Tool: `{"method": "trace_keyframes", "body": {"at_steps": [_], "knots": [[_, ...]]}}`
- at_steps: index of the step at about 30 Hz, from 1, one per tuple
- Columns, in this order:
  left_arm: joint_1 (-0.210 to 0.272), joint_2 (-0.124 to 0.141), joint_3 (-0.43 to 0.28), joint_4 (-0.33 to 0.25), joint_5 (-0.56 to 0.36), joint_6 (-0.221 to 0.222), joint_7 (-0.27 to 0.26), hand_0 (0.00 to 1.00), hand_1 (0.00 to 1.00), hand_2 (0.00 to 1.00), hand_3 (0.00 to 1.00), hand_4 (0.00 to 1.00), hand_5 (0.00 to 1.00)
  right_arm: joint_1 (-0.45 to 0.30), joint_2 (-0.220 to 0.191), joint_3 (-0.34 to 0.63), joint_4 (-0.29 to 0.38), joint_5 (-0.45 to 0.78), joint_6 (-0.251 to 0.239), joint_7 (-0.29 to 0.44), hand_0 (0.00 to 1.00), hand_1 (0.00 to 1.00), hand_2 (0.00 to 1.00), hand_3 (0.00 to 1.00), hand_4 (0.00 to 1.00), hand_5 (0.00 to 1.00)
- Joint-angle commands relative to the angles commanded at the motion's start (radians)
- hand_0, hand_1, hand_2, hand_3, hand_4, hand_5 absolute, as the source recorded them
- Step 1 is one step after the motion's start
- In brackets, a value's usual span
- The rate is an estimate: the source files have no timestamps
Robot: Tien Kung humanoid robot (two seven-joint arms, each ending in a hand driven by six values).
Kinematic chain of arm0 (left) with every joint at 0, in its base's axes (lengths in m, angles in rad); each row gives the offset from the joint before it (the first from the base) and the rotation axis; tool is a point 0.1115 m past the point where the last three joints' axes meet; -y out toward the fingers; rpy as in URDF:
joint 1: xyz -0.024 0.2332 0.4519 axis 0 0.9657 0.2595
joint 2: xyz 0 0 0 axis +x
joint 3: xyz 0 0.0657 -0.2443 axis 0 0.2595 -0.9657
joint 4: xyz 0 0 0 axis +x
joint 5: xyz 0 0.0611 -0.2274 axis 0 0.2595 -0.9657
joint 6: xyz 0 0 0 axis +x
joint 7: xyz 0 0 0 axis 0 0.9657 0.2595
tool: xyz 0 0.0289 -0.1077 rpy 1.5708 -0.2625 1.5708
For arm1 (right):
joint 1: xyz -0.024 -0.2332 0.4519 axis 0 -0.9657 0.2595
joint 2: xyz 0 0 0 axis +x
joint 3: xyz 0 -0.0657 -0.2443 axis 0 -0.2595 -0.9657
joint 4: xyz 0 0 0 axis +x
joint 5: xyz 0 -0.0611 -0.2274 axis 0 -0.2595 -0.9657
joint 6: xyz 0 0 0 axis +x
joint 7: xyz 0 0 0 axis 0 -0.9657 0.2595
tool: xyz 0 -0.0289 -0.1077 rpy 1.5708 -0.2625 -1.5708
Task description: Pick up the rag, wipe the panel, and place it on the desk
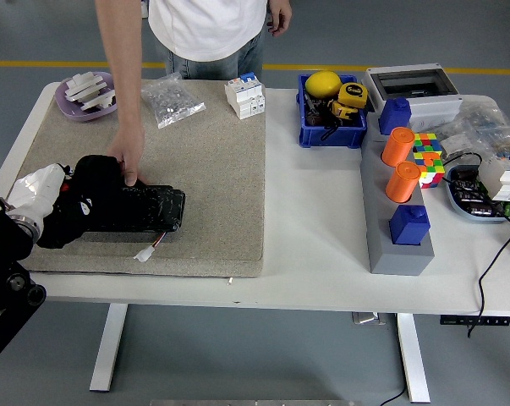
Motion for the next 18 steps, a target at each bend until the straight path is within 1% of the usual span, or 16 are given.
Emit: {"method": "trace_keyframes", "body": {"at_steps": [9,14,18], "knots": [[-0.038,-0.027,0.105,-0.028,-0.019,-0.004,0.01,0.226,0.178,0.547,0.552,0.467,0.002,0.001,-0.001,-0.002,0.0,0.001,0.001,0.0,0.76,0.611,0.626,0.613,0.998,0.633],[-0.059,-0.029,0.156,-0.051,-0.024,-0.011,0.02,0.226,0.178,0.545,0.55,0.464,0.002,0.003,-0.002,-0.004,0.0,0.001,0.002,-0.001,0.759,0.61,0.626,0.612,0.998,0.632],[-0.074,-0.031,0.191,-0.088,-0.022,-0.019,0.029,0.228,0.177,0.547,0.554,0.474,0.002,0.004,-0.002,-0.005,0.0,0.002,0.003,-0.002,0.76,0.61,0.626,0.612,0.998,0.633]]}}
